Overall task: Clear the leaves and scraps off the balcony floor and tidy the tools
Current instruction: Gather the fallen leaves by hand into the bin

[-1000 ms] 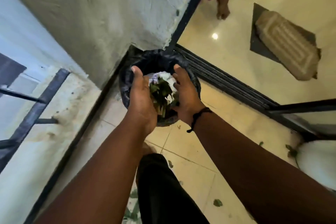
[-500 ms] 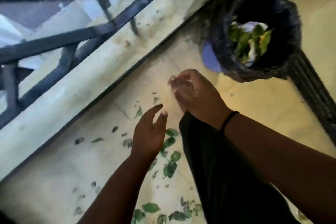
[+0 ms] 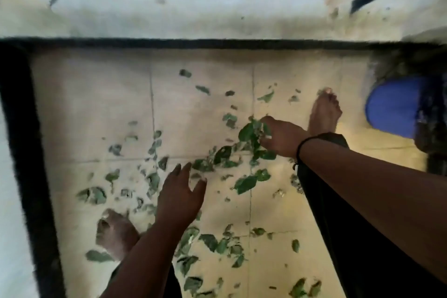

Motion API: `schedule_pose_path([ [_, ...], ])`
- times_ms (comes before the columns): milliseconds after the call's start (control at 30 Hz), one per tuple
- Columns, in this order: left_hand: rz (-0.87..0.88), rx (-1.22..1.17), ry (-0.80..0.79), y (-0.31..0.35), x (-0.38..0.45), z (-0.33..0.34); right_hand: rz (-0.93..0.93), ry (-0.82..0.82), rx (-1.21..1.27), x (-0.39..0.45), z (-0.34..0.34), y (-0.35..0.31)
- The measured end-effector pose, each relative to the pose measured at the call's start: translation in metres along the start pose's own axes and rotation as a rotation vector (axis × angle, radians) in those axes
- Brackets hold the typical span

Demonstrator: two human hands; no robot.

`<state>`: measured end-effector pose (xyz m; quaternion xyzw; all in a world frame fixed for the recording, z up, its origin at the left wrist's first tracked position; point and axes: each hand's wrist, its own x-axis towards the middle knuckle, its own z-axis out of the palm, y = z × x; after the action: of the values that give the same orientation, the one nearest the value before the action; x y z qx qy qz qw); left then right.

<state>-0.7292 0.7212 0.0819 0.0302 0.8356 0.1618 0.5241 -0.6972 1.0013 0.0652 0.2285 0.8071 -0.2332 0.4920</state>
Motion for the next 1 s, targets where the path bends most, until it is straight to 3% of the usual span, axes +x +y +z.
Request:
schedule_pose_path([
  [167,-0.033,0.066,-0.068,-0.075,-0.038,0.005,0.089,-0.065,-0.183,-0.014,0.047,-0.052],
  [267,0.023,0.228,-0.163,-0.1,-0.048,-0.02,0.17,0.025,-0.043,-0.047,0.079,-0.087],
  [367,0.115,0.202,-0.075,-0.113,-0.058,-0.044,0.276,0.129,0.16,-0.085,0.126,-0.124],
  [600,0.054,0.248,-0.034,-0.128,-0.08,0.013,0.155,0.066,0.219,-0.078,0.217,-0.16],
  [767,0.002,0.31,-0.013,-0.097,-0.061,0.081,0.038,0.069,0.171,-0.052,0.22,-0.106],
  [1000,0.067,0.403,-0.074,-0.035,-0.011,0.175,0.056,0.117,0.043,-0.039,0.191,0.051],
])
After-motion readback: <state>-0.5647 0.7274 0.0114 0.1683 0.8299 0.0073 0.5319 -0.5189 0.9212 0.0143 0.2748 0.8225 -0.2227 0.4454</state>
